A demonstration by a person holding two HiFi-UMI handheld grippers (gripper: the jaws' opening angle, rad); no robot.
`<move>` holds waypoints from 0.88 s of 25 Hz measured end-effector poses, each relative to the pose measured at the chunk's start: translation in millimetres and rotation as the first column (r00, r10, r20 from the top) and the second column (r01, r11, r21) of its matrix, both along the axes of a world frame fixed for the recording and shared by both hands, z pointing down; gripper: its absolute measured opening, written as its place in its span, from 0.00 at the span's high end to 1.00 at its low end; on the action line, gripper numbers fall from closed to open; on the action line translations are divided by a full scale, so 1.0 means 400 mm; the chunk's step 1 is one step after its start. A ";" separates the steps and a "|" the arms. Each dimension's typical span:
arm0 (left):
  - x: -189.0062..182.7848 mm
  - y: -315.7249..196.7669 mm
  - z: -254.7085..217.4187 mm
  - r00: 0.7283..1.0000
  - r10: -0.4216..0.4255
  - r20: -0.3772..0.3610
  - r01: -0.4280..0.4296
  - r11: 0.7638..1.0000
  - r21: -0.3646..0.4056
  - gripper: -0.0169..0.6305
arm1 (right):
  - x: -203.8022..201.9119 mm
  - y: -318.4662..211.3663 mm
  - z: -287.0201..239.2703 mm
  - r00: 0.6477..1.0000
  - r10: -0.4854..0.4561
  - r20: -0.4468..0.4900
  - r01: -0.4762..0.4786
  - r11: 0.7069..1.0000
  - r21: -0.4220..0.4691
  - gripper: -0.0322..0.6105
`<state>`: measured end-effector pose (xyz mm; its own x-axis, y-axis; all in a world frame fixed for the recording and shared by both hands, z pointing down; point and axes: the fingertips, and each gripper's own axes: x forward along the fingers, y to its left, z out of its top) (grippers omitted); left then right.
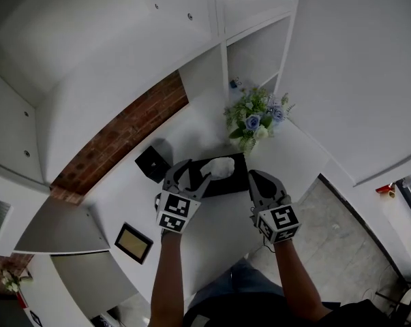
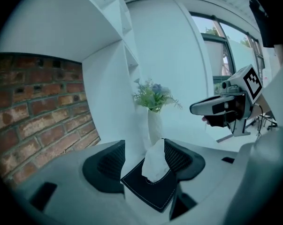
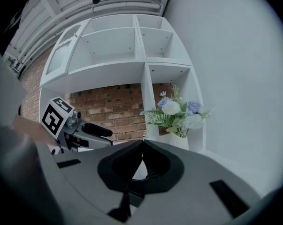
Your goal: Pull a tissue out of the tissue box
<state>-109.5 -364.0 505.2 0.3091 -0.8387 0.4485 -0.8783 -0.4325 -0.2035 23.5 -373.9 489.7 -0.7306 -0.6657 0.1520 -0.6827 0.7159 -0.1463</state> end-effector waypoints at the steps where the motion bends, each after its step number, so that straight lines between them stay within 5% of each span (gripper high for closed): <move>1: 0.004 -0.009 0.004 1.000 0.029 0.012 -0.029 0.999 -0.025 0.60 | -0.002 -0.001 0.004 1.000 -0.005 -0.004 0.005 1.000 -0.001 0.95; 10: 0.045 -0.057 0.097 0.946 0.268 0.184 -0.209 0.935 -0.287 0.60 | 0.003 0.010 0.040 1.000 0.001 -0.022 -0.002 0.999 -0.037 0.95; 15: 0.062 -0.082 0.165 0.917 0.318 0.240 -0.210 0.898 -0.386 0.60 | 0.020 0.014 0.047 1.000 -0.002 -0.028 0.000 0.999 -0.045 0.95; 22: 0.067 -0.088 0.218 0.923 0.313 0.226 -0.184 0.870 -0.457 0.65 | 0.041 0.016 0.048 1.000 0.010 -0.023 -0.011 0.999 -0.049 0.95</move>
